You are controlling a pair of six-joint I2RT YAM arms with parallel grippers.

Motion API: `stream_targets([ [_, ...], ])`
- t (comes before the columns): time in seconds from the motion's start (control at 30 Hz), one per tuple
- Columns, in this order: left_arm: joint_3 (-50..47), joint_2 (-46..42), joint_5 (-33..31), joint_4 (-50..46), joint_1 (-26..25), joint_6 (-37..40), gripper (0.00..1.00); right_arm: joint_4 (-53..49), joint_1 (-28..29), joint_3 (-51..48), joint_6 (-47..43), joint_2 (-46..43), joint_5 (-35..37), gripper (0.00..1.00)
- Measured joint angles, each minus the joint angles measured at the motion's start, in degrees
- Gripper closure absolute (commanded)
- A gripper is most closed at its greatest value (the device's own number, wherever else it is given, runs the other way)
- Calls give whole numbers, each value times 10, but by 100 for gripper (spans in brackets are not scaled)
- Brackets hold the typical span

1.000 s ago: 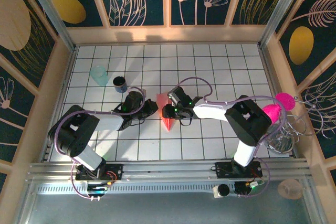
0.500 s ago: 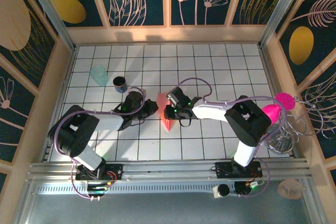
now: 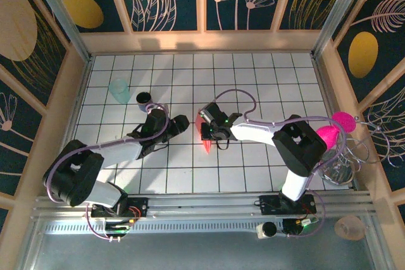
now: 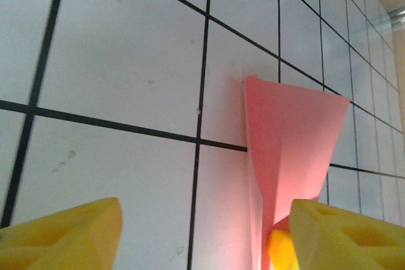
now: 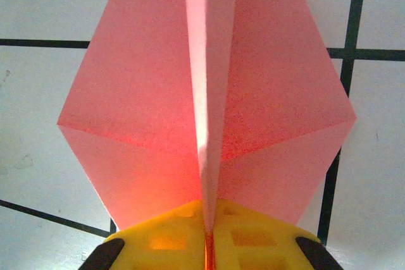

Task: Fold a paper plane with a square sheet of paper (pick it up from the middle)
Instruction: Move the paper plane to the top-center of the table.

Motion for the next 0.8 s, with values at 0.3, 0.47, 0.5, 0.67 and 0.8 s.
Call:
stream_targets([
  [0.3, -6, -26, -47, -33, 0, 14, 11, -12, 0, 5, 9, 28, 6, 83],
  [0.47, -12, -33, -63, -42, 0, 21, 1, -17, 0, 9, 12, 31, 6, 82],
  [0.5, -12, -34, -66, -44, 0, 23, 1, -17, 0, 9, 13, 31, 6, 82],
  [0.67, -15, -37, -77, -49, 0, 27, 1, -20, 0, 14, 13, 35, 8, 84],
  [0.8, -15, -37, -80, -54, 0, 29, 1, -24, 0, 17, 14, 35, 12, 91],
])
